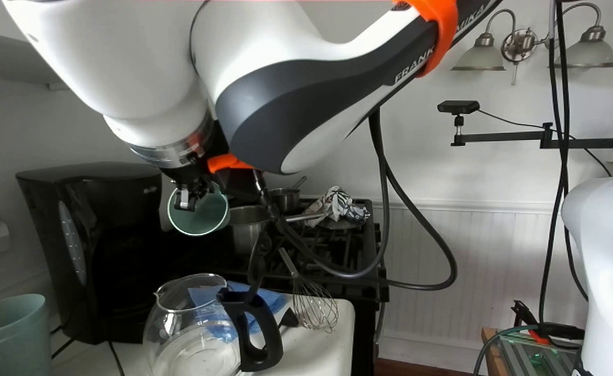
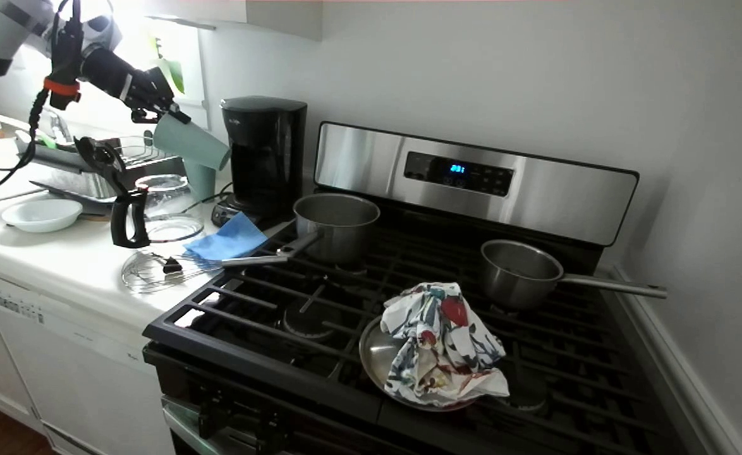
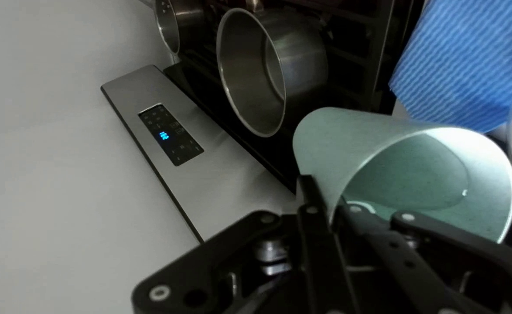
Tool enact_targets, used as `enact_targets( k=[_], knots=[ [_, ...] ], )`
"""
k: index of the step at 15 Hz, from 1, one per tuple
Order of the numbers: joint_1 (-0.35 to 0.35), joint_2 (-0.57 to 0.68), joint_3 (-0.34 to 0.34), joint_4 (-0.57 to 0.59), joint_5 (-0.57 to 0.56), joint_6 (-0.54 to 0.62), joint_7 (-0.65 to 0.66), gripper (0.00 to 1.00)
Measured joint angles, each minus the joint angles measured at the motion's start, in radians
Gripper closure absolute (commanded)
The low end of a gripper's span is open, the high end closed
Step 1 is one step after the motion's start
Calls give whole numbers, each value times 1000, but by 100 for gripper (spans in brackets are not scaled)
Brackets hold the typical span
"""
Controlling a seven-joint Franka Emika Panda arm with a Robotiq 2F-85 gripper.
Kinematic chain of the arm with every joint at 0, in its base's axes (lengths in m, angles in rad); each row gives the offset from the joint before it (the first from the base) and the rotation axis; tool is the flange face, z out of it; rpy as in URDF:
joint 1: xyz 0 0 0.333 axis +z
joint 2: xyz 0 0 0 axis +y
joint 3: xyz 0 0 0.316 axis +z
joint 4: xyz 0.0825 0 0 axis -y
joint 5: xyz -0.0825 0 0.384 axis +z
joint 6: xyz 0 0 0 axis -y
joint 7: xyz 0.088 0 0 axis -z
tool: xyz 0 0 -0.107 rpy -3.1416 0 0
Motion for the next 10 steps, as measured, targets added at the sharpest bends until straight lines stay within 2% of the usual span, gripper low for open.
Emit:
enact_targets(
  k=[10],
  knots=[
    [36, 45, 8, 15, -136, -50, 21, 99]
  ],
)
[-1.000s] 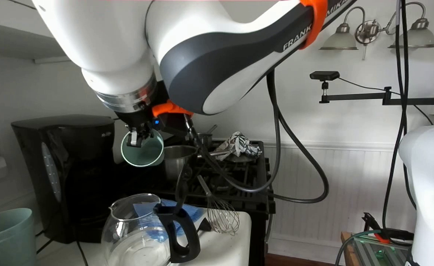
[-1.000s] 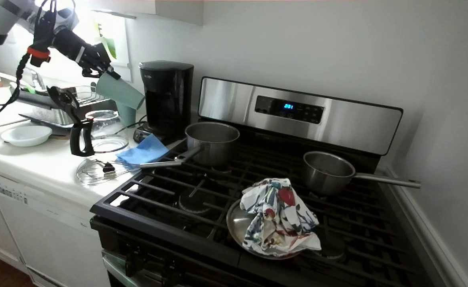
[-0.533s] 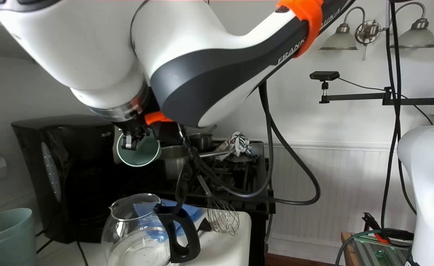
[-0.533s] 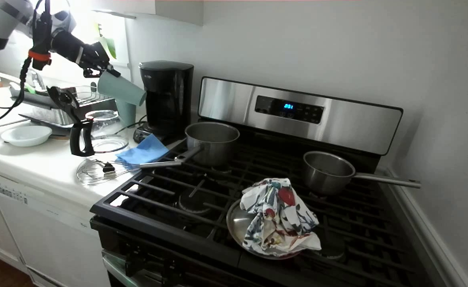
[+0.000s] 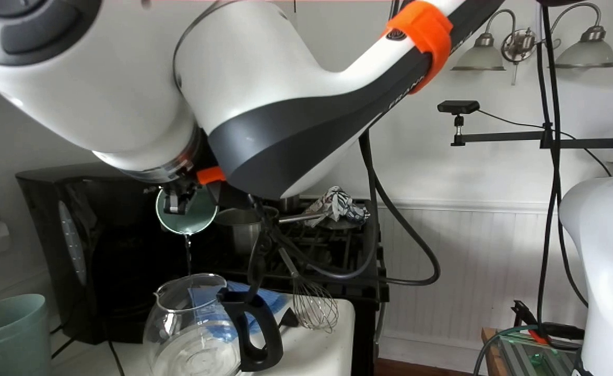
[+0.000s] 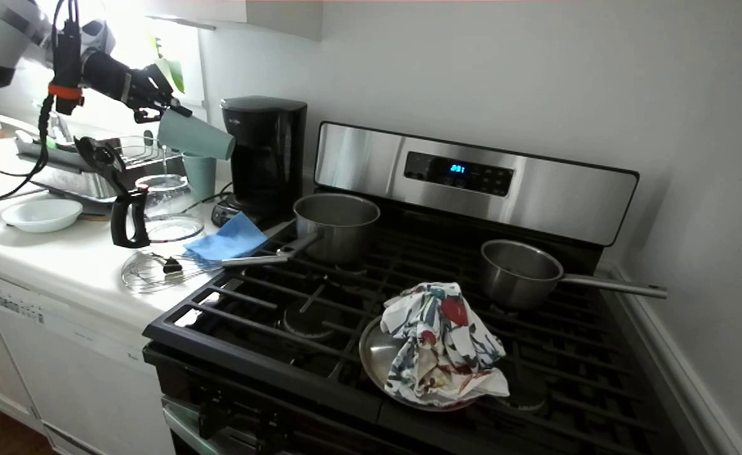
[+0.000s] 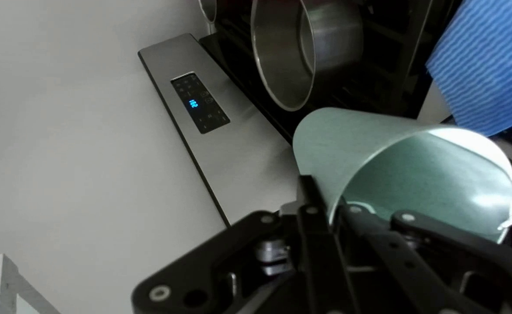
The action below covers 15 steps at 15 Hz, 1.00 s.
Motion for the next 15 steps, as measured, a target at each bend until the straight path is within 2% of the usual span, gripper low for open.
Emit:
enact_targets(
  k=[10, 15],
  knots=[
    [8, 3, -1, 4, 1, -17, 0, 99],
    [-10, -6, -20, 23, 70, 31, -5, 99]
  ],
)
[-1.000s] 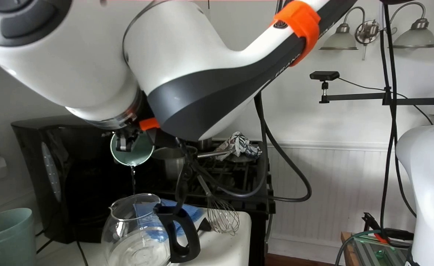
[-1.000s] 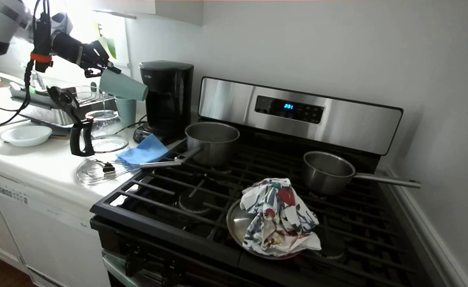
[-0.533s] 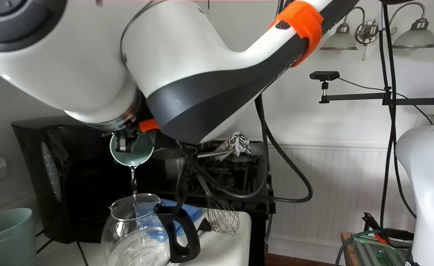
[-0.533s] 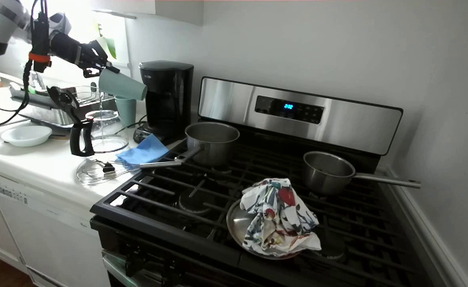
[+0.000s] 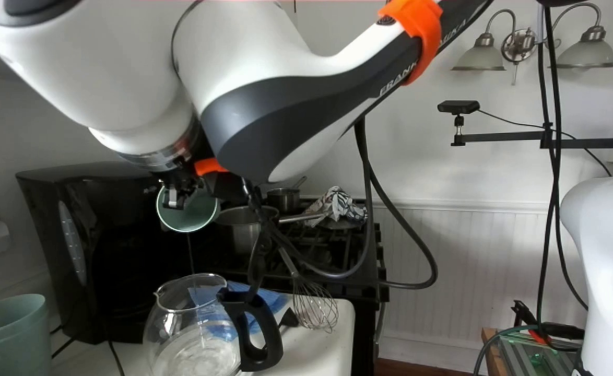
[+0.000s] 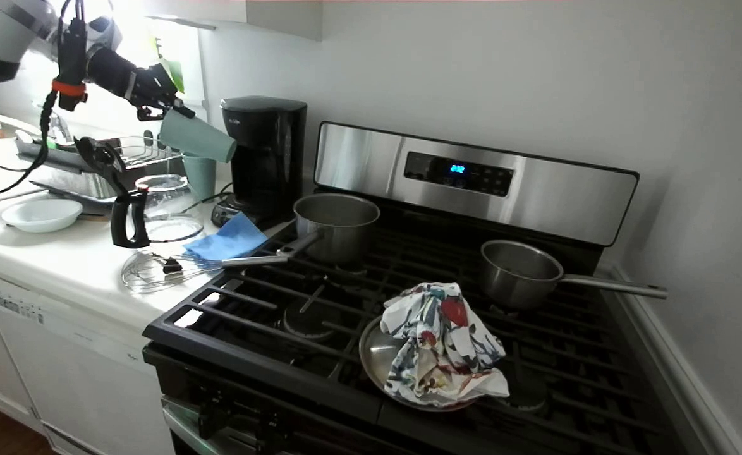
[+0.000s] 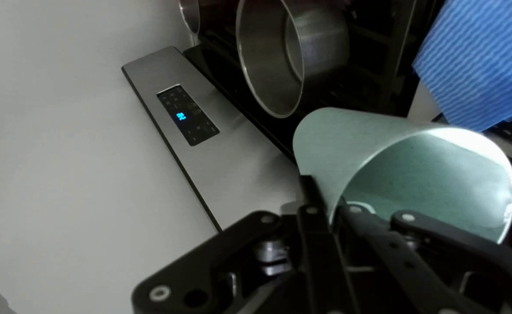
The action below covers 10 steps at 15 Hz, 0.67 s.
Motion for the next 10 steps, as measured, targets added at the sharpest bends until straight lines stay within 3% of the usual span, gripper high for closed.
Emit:
enact_targets(
  k=[10],
  knots=[
    [-60, -53, -61, 9, 269, 207, -90, 99]
  ],
)
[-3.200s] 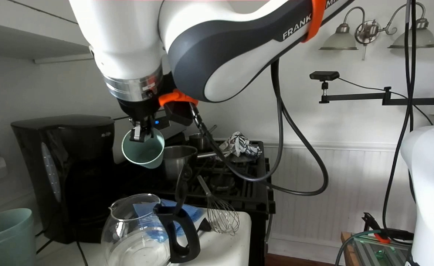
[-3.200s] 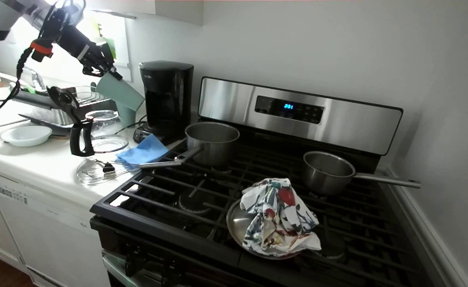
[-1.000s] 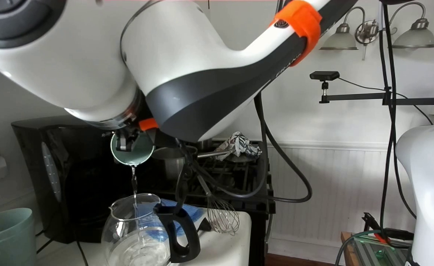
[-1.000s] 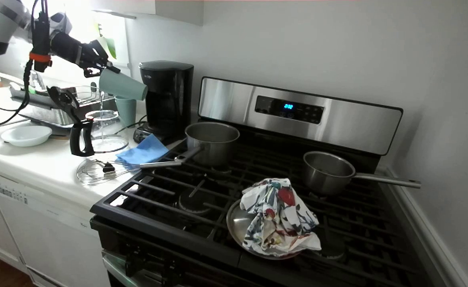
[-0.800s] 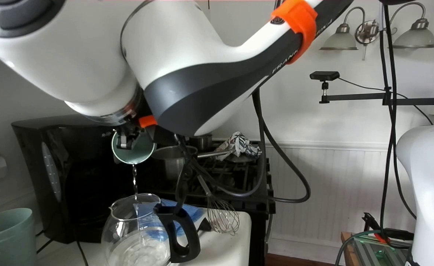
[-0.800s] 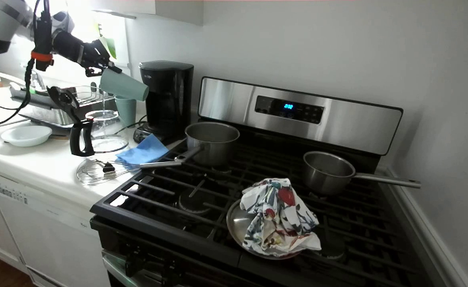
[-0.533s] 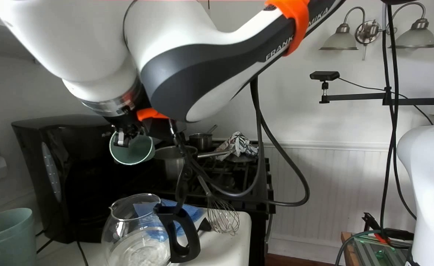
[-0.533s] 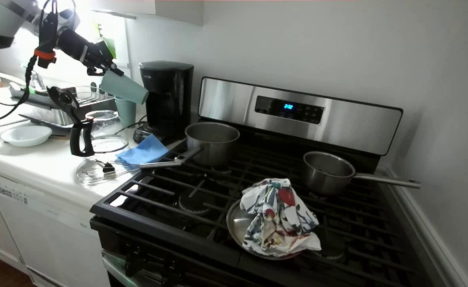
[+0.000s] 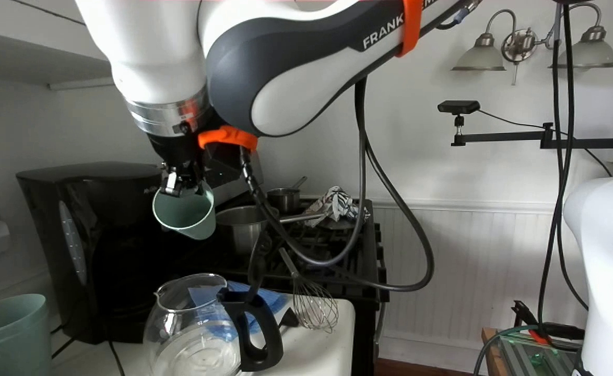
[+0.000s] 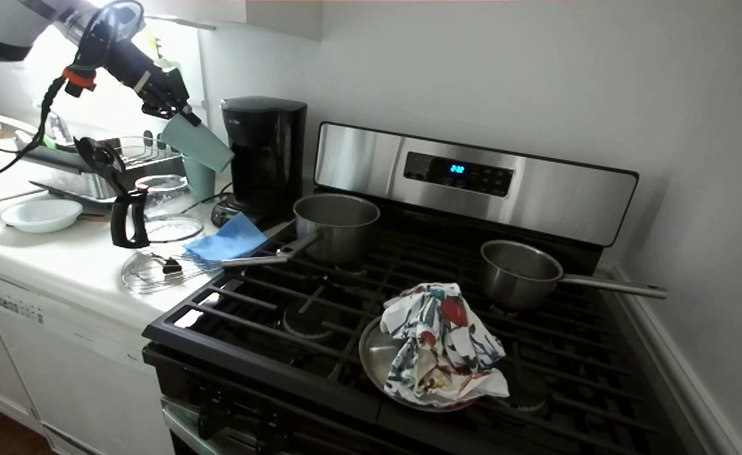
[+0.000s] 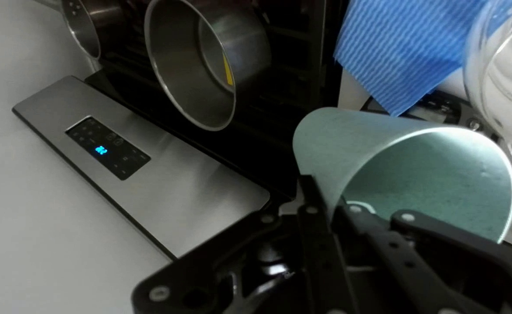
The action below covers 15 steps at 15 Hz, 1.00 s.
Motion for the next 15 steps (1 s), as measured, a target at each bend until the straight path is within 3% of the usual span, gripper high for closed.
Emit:
enact_targets(
  k=[9, 15],
  knots=[
    [-55, -96, -65, -33, 321, 97, -196, 99],
    [-66, -177, -77, -77, 471, 208, -331, 99]
  ],
)
